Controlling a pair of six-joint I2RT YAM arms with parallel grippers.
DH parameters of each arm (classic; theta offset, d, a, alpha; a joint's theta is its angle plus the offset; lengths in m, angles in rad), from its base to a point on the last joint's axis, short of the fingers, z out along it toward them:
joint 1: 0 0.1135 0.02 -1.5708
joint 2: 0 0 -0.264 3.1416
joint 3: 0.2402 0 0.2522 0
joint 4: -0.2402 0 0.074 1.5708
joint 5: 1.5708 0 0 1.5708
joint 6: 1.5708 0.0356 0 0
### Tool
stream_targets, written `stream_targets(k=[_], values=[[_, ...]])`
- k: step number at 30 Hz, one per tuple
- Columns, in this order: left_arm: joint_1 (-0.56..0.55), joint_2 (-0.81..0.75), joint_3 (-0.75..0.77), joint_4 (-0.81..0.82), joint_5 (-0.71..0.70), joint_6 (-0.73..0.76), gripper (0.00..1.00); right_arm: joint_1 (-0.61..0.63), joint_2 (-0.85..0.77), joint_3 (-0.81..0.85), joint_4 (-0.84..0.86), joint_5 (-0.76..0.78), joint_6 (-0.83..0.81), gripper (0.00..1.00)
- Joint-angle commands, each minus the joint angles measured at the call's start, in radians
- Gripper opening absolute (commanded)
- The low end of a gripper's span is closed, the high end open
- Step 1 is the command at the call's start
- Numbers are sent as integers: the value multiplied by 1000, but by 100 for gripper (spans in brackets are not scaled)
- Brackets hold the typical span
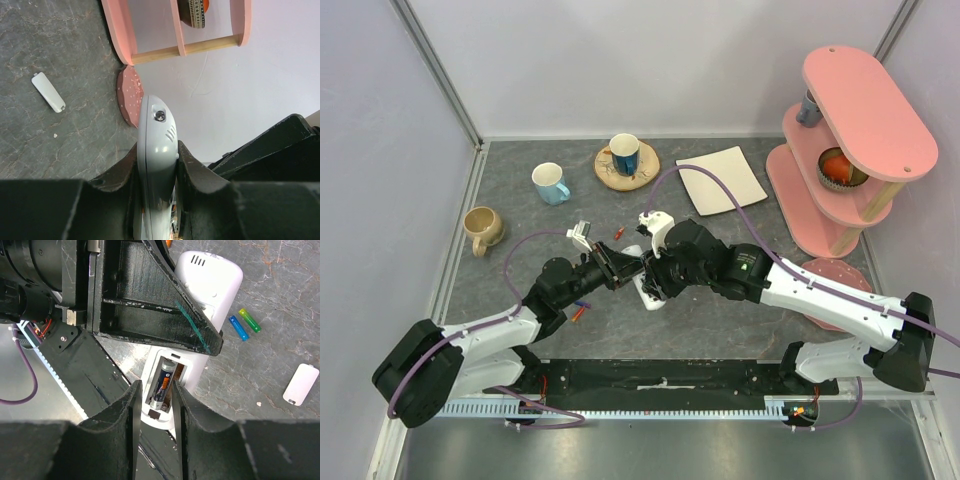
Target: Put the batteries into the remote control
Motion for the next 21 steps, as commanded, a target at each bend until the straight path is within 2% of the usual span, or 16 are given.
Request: stream_targets(k=[1, 12, 21], values=[[-4, -29, 42, 42, -9, 16, 2, 5, 5, -11, 29, -3, 12, 37], [-4, -44, 44, 46, -5, 17, 2, 5, 23, -15, 15, 7, 18, 32], [-4, -46, 35, 50, -5, 17, 2, 5, 17, -9, 1, 21, 23, 13]])
